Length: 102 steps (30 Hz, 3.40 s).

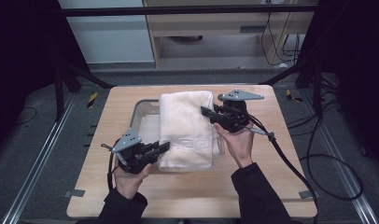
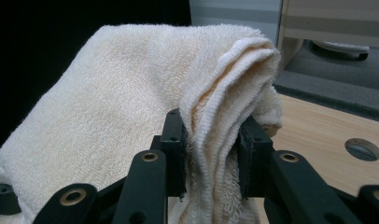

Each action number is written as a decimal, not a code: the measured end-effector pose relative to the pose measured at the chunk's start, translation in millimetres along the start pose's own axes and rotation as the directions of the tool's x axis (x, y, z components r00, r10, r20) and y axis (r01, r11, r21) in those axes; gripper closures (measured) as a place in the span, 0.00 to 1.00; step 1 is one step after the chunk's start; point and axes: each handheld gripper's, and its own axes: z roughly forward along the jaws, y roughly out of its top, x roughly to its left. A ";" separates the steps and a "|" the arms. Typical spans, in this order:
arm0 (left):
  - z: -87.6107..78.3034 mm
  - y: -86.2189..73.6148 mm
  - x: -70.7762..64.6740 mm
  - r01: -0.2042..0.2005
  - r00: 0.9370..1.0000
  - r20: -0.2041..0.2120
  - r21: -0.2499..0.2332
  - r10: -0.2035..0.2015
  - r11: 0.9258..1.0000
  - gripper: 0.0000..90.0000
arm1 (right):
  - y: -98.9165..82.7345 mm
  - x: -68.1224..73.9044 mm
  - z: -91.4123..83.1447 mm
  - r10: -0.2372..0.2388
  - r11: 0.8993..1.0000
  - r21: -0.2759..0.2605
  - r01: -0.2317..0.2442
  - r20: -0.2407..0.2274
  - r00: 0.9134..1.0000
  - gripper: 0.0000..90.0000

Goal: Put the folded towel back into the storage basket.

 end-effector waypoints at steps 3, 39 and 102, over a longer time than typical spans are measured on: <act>-3.3 0.9 3.4 0.002 1.000 -0.014 -0.005 -0.002 1.000 0.87 | 4.4 4.2 4.7 -0.007 1.000 0.002 0.007 0.002 1.000 0.76; -44.4 11.7 56.7 0.057 0.987 -0.146 -0.050 -0.064 0.997 0.87 | 37.9 43.0 73.5 -0.032 0.999 -0.012 0.032 -0.037 0.999 0.76; -9.6 -31.3 118.9 0.135 0.952 -0.291 0.128 -0.093 0.983 0.87 | -21.2 34.0 177.9 0.022 0.987 0.157 -0.022 0.006 1.000 0.75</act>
